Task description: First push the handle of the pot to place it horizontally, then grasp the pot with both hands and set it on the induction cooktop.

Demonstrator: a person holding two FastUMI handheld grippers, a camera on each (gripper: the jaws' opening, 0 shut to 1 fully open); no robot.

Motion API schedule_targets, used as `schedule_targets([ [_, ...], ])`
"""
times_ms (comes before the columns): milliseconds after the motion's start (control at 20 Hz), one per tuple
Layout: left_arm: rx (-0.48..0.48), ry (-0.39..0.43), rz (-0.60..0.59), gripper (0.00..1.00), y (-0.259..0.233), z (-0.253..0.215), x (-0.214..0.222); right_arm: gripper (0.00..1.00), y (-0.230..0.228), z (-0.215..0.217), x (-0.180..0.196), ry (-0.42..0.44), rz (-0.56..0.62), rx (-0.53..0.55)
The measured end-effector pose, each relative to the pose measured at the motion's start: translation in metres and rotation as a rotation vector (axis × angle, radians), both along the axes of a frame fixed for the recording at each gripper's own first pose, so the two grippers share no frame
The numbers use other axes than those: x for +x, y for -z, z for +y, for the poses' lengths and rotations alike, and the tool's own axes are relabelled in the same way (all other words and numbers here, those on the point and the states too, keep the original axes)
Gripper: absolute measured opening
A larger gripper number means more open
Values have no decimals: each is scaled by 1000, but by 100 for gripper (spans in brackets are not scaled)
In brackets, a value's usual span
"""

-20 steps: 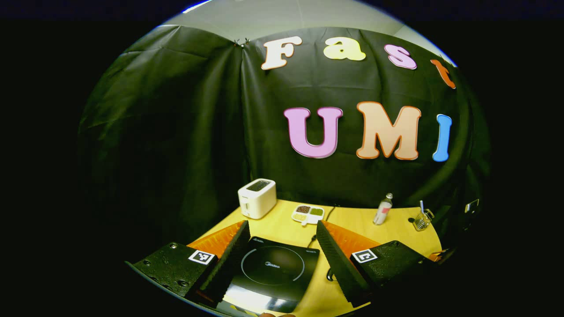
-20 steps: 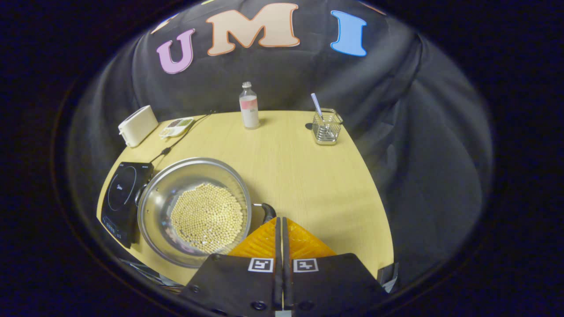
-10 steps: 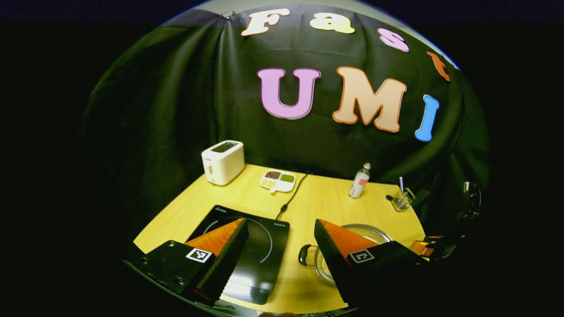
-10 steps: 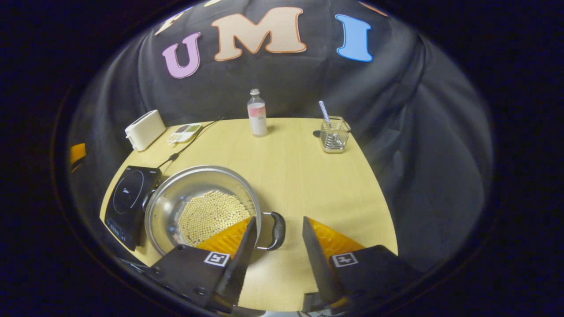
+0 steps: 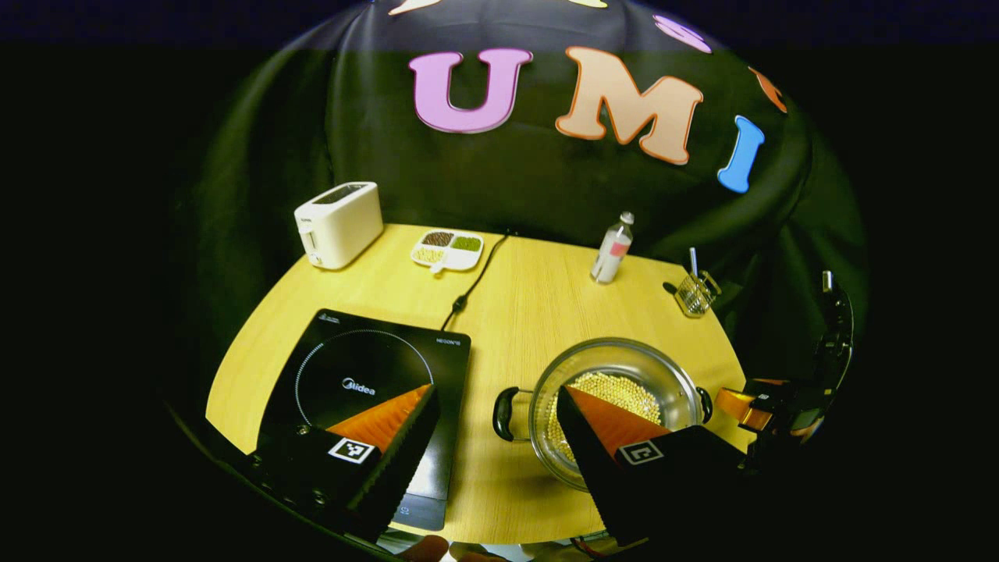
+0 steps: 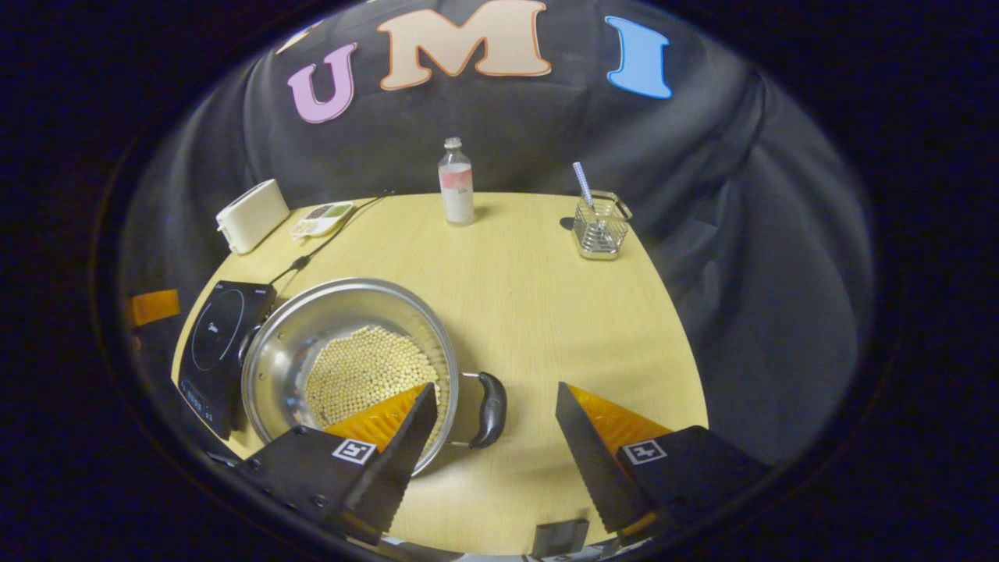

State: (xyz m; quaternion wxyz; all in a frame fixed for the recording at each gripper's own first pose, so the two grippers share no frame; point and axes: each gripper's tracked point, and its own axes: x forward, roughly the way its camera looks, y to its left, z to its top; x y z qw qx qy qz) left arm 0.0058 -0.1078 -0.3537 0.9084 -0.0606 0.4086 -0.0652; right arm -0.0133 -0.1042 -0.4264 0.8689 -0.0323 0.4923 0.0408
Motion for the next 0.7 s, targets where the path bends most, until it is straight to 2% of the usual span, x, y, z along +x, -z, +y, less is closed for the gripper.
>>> schedule_targets([
  [250,-11,74,100,98,36,-20,2,99,15,-1,-2,20,41,9],
  [700,-16,106,241,98,90,-33,-2,99,31,5,-9,42,90,35],
])
